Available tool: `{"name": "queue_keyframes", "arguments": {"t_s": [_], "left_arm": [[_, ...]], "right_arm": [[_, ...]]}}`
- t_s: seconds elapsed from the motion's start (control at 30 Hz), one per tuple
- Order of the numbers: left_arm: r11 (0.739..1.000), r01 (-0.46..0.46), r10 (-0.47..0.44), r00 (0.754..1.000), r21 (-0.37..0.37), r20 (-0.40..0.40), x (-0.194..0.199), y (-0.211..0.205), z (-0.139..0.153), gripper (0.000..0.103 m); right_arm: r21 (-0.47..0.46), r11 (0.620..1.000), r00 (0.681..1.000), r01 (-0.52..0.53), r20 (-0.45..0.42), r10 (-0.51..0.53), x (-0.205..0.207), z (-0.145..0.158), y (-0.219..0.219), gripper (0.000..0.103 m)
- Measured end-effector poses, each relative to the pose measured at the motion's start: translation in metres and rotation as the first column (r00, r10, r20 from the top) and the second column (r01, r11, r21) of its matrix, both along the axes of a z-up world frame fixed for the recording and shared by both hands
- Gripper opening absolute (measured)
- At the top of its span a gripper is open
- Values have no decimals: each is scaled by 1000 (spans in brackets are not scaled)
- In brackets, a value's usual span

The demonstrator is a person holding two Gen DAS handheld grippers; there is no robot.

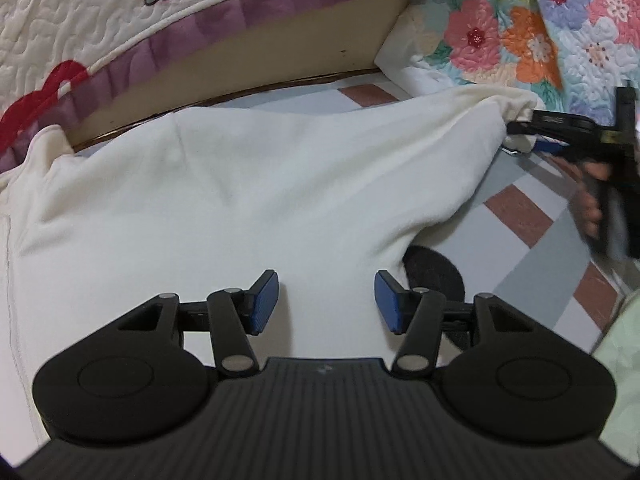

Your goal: Fold clothes

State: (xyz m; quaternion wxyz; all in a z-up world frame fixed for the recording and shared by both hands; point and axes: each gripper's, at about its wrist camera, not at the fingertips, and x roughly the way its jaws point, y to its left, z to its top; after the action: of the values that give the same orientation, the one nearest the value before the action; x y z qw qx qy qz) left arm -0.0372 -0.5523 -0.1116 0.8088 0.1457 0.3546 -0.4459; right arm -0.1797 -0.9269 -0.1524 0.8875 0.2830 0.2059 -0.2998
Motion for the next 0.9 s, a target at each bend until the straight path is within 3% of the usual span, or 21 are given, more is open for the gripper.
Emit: {"name": "queue_keyframes", "arguments": {"t_s": [0.03,0.07,0.13,0.27,0.33,0.43,0.53,0.6,0.67,0.73,0.77,0.9], "left_arm": [[1000,-1,1,1000,5,-3,1,3,1,53],[1000,1,-1,1000,9,-5,1,7,2,53],[1000,12,-12,1000,11,-6,2,14,4,53],[998,51,-51,999,27,-3,3,25,4,56],[996,73,-72,997,57,-19,1,25,-2,56],[992,103,-97,993,76,-69,-4,25,-12,56],[984,138,-134,990,113,-41,-16,21,-16,58],[977,166,-164,986,137,-22,-21,21,-15,59],[973,189,-186,982,133,-30,-21,24,-9,59],[977,184,-183,983,109,-20,-16,34,-1,59],[980,171,-170,985,100,-13,-11,41,3,59],[993,73,-76,997,94,26,19,72,12,59]], "right_arm": [[-18,999,999,-35,-21,35,7,1,-4,38],[-35,997,997,-71,-42,69,14,2,-9,28],[-66,991,991,-120,-64,116,19,20,-12,27],[-175,972,988,-155,-48,149,-6,84,-22,26],[-205,965,984,-164,-100,146,-21,109,-34,25],[-238,951,948,-197,-292,123,-23,107,-43,20],[-200,951,877,-234,-467,118,-14,76,-47,20],[-165,963,838,-214,-538,94,-7,53,-48,19],[-193,966,812,-171,-583,28,-1,38,-41,31],[-249,957,812,-149,-584,-25,7,41,-28,42],[-278,950,813,-140,-580,-50,11,44,-20,42],[-449,877,906,-169,-421,-41,25,63,30,55]]}}
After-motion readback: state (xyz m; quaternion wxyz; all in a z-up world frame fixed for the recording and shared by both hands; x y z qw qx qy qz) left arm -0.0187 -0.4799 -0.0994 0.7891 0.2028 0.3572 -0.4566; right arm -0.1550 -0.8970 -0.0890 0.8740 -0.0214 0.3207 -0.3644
